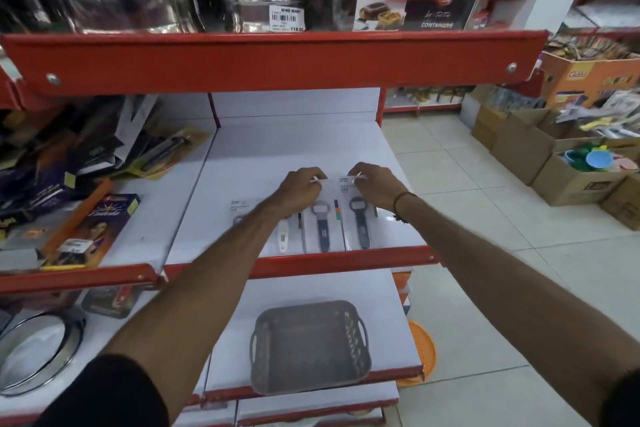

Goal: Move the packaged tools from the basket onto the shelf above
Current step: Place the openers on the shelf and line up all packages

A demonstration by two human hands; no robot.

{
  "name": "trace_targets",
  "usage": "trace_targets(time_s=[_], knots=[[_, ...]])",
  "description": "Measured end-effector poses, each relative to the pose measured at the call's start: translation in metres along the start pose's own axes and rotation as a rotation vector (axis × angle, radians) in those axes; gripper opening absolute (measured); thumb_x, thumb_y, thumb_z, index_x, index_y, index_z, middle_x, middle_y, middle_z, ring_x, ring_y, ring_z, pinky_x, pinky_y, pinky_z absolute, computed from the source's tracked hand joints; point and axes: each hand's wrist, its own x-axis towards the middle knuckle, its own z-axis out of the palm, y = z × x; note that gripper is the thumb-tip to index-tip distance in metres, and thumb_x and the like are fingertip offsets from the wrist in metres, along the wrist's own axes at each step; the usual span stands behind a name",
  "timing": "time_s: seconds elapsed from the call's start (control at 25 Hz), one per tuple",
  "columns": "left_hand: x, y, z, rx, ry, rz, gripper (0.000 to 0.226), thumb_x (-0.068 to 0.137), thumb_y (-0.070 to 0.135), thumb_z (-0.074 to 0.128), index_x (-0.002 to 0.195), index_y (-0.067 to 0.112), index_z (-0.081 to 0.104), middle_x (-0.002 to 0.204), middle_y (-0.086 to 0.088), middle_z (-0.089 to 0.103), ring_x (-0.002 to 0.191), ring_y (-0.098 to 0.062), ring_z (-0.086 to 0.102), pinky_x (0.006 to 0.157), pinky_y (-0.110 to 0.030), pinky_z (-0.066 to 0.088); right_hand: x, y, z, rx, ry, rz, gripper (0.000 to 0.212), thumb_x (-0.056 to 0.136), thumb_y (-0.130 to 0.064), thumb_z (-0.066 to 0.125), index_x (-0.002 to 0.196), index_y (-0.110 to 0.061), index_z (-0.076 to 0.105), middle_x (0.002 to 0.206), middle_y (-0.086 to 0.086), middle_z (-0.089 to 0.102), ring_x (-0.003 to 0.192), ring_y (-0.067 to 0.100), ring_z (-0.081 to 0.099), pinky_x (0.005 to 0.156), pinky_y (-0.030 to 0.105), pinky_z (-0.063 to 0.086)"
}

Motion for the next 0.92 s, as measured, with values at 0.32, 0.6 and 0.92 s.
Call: trace_targets(time_s=[0.32,0.6,0.92], knots=[[-0.050,-0.052,-0.094,0.120,-0.051,-0.037,0.047,0.090,0.011,0.066,0.135,0.016,0.055,0.144,-0.006,0.052,0.135,-0.023,0.049,0.104,-0.027,0.039,-0.012,-0.037,0.020,-0.331,-0.109,-0.259,0.063,0.088,-0.052,0.061,0.144,-0.029,0.045,0.153,-0.003,0.045,0.137,0.022,0.046,0.115,0.040,0.036],[-0.096,-0.087,-0.114,0.552,-0.373,-0.108,0.081,0.080,0.027,0.077,0.151,0.021,0.037,0.160,-0.003,0.034,0.143,-0.023,0.037,0.117,-0.032,0.034,-0.025,-0.080,0.069,-0.409,-0.441,-0.290,0.081,0.070,-0.053,0.081,0.141,-0.031,0.050,0.155,-0.002,0.042,0.143,0.025,0.038,0.125,0.046,0.016],[-0.103,-0.088,-0.113,0.510,-0.347,-0.023,0.077,0.082,0.020,0.075,0.150,0.017,0.038,0.159,-0.005,0.036,0.142,-0.025,0.039,0.115,-0.032,0.034,-0.030,-0.093,0.074,-0.359,-0.396,-0.264,0.078,0.065,-0.053,0.084,0.135,-0.034,0.056,0.153,-0.004,0.045,0.144,0.024,0.037,0.125,0.049,0.010]])
